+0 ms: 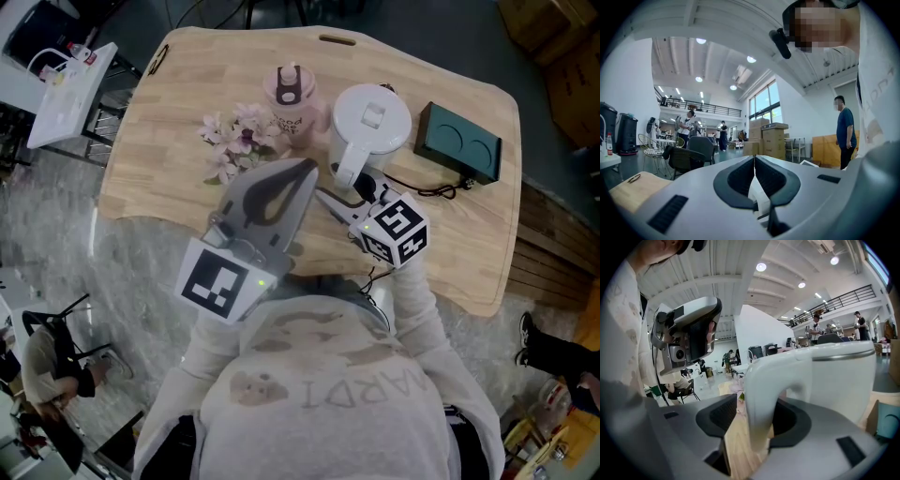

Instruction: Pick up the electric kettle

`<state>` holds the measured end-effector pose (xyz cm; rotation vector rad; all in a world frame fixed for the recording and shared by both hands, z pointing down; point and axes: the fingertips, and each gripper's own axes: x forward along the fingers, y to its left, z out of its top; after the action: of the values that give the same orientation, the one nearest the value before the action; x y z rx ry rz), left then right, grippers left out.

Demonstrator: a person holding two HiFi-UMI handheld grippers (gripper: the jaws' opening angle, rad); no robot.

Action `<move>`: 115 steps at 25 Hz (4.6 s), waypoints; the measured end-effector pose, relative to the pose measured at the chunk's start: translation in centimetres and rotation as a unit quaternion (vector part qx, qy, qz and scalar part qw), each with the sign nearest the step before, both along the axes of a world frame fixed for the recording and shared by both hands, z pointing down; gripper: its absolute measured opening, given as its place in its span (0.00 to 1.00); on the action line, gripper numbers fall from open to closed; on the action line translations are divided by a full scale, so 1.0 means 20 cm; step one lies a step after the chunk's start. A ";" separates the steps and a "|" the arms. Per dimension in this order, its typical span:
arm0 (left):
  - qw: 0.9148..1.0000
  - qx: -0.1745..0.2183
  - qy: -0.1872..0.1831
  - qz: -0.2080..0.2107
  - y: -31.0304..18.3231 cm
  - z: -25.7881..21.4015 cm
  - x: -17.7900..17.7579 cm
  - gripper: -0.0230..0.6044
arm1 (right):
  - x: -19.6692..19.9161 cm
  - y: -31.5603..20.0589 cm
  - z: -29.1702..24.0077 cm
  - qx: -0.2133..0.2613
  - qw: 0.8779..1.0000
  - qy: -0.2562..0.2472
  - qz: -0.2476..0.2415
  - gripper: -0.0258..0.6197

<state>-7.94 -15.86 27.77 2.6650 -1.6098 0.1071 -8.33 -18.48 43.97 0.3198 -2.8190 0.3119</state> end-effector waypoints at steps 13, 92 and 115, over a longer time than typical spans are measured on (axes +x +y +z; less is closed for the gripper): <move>1.000 -0.002 -0.002 0.000 0.02 0.01 -0.02 0.06 | -0.03 -0.02 0.06 0.013 0.999 0.013 0.036 0.35; 0.997 0.047 0.001 0.062 0.17 -0.08 0.15 0.06 | 0.30 0.44 -0.73 0.124 0.988 -0.075 0.052 0.18; 0.995 0.029 0.004 0.092 0.25 -0.06 0.22 0.06 | 0.35 0.53 -0.80 0.130 0.985 -0.082 0.073 0.18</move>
<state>-3.45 -10.96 26.49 2.8501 -1.3818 0.0552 -1.31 -7.78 27.94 0.5848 -3.0073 -0.0022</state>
